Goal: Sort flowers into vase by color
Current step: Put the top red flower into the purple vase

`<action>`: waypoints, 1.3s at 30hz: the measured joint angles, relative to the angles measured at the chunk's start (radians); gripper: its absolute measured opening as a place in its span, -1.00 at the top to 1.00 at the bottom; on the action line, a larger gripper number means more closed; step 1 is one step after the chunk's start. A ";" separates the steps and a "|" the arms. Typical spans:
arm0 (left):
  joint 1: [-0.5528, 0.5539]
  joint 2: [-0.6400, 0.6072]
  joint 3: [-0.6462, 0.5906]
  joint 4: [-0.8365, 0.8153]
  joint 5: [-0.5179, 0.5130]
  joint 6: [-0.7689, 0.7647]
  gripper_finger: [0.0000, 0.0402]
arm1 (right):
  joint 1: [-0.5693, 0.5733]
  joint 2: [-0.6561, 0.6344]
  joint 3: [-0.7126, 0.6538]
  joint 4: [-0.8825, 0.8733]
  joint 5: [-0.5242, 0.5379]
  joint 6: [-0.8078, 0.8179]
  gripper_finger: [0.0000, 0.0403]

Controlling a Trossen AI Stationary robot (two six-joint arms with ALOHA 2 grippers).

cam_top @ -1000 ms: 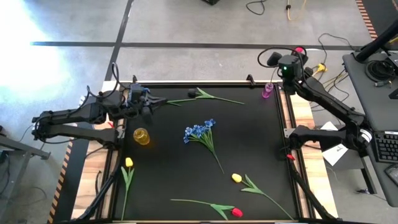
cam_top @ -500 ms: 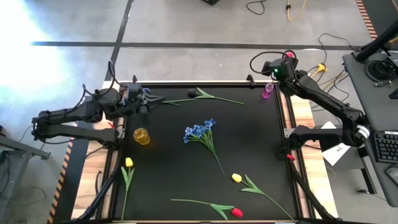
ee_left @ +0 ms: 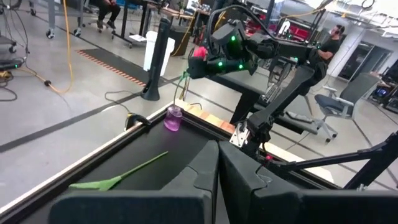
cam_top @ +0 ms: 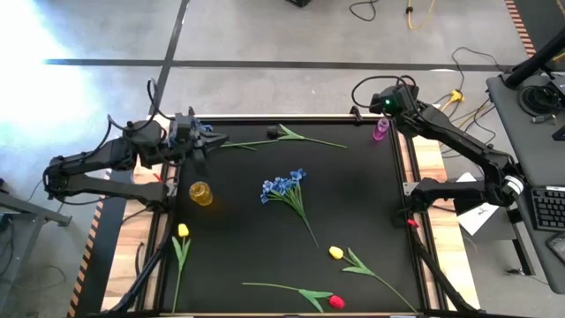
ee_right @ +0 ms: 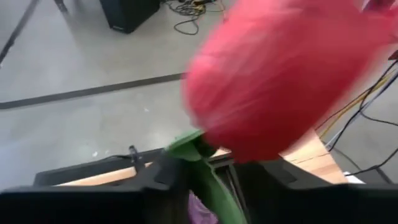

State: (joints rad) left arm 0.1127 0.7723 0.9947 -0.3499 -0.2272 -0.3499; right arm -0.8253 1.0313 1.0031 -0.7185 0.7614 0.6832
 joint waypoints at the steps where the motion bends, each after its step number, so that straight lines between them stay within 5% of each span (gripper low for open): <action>1: 0.000 0.000 0.000 -0.011 0.000 -0.006 1.00 | 0.000 -0.001 0.000 -0.002 -0.009 0.004 0.34; 39: 0.000 -0.045 0.000 -0.067 0.000 0.002 1.00 | 0.003 -0.008 0.103 -0.225 -0.308 0.012 -0.64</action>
State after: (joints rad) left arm 0.1130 0.7270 0.9947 -0.4164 -0.2268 -0.3481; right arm -0.8227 1.0229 1.1061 -0.9434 0.4529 0.6956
